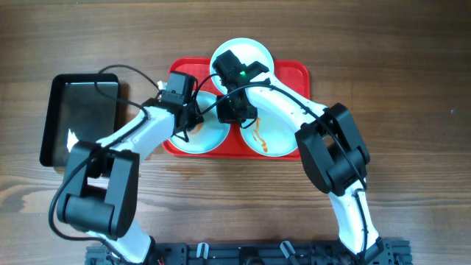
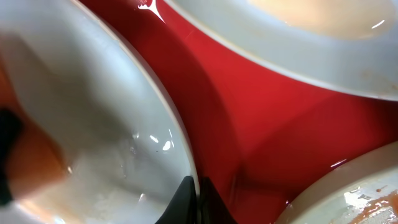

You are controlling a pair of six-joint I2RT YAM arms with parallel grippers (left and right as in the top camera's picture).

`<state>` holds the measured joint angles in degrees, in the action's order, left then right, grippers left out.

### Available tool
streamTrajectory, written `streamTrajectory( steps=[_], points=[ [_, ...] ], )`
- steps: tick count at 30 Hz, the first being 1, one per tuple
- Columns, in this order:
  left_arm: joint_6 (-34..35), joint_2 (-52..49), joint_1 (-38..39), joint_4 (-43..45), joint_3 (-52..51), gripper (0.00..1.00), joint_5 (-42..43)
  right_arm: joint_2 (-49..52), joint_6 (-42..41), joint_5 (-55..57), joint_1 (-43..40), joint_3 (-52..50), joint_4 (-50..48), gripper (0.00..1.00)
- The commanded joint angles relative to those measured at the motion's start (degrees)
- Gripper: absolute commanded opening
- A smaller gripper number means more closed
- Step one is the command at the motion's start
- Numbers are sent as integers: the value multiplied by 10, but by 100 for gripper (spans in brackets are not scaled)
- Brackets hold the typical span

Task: Clean dirty plates on tray and stack at the side
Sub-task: 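Lift the scrubbed plate off the tray with the right gripper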

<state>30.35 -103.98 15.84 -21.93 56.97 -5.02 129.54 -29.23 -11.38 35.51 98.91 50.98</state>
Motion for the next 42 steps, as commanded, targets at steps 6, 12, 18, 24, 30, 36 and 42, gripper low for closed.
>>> streamTrajectory(
  steps=[6, 12, 18, 24, 30, 36, 42],
  points=[
    [-89, -54, -7, -17, -28, 4, -341, 36, 21, 23, -3, -19, 6, 4],
    [-31, -33, 17, -95, -25, 4, -327, 36, 6, 34, -3, -19, -4, 4],
    [-12, 53, 52, -139, -25, 4, -69, 35, -8, 73, -3, -17, -7, 4],
    [-12, 111, 53, -139, -25, 4, 114, 25, 5, 76, -4, 20, 13, 4],
    [-16, 203, 18, -150, -25, 4, 111, -13, 8, 139, -8, 58, 40, 4],
    [-16, 274, -40, -195, -25, 4, 80, -74, 26, 268, -9, 59, 33, 4],
    [-16, 255, -51, -223, -27, 4, 80, -160, 55, 272, -9, 59, 24, 4]
  ],
)
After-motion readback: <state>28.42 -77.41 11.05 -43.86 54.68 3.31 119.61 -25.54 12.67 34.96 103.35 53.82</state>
